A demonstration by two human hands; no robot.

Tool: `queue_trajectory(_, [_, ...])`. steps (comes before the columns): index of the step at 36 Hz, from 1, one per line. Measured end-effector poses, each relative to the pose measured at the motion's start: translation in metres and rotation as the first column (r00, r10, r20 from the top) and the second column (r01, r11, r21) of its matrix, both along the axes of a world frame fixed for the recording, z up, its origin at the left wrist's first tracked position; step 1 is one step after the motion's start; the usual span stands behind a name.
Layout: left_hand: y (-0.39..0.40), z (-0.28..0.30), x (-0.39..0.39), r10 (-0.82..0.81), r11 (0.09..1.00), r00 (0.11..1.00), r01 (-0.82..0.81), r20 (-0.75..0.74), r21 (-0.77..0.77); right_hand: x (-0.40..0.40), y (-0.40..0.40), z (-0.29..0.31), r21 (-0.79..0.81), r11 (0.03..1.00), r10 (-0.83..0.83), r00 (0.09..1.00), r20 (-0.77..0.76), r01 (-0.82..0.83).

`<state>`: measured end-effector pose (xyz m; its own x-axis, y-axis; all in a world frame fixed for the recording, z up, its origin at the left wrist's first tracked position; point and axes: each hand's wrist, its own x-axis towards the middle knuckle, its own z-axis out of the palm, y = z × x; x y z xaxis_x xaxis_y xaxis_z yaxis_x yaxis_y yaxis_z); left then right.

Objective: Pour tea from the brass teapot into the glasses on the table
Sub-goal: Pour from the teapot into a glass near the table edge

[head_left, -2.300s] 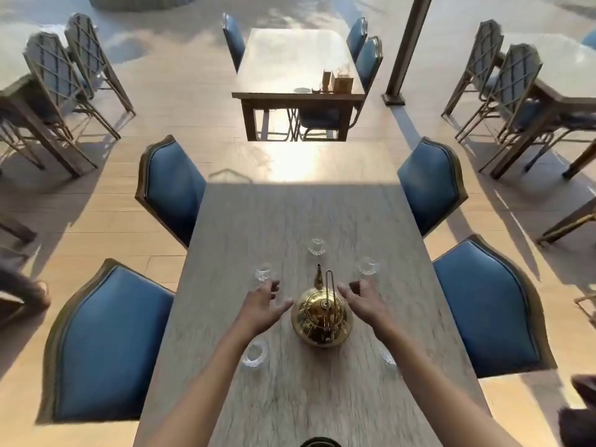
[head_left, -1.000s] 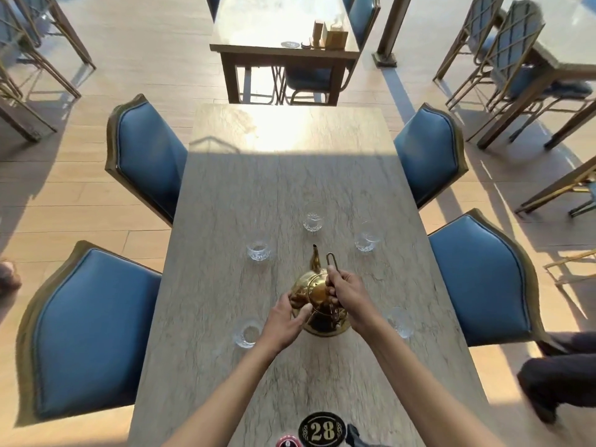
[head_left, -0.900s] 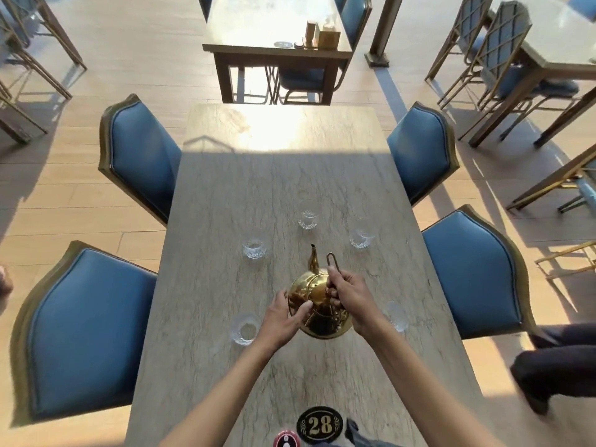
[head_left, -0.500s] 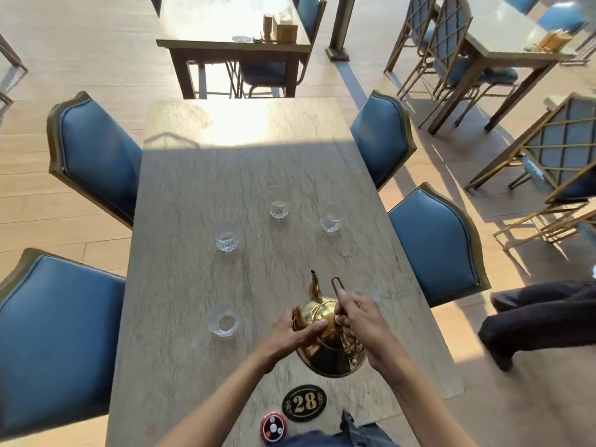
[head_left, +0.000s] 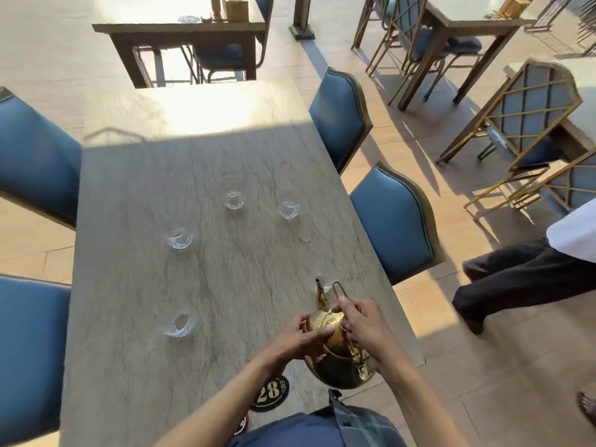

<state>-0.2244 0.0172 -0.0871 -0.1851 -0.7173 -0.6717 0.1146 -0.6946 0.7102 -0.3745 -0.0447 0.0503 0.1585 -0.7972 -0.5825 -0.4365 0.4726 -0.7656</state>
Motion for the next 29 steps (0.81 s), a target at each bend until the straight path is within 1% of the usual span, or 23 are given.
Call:
queue_trajectory(7, [-0.013,0.007,-0.027,0.018,1.000,0.999,-0.017,-0.037,0.023,-0.019,-0.021,-0.004,-0.004,0.999,0.033,0.999,-0.008,-0.033])
queue_trajectory(16, [-0.021,0.013,-0.047,0.049,0.998,0.999,-0.048,-0.019,0.042,-0.029,-0.042,-0.006,0.005,0.997,0.080,0.996,-0.044,-0.079])
queue_trajectory(22, [-0.021,0.017,-0.059,0.069,0.996,0.997,-0.067,-0.038,0.059,-0.034,-0.052,-0.002,0.004,0.991,0.133,0.987,-0.092,-0.133])
queue_trajectory(29, [-0.025,0.018,-0.068,0.079,0.993,0.996,-0.076,-0.037,0.087,-0.039,-0.062,0.000,0.019,0.989,0.148,0.985,-0.089,-0.147])
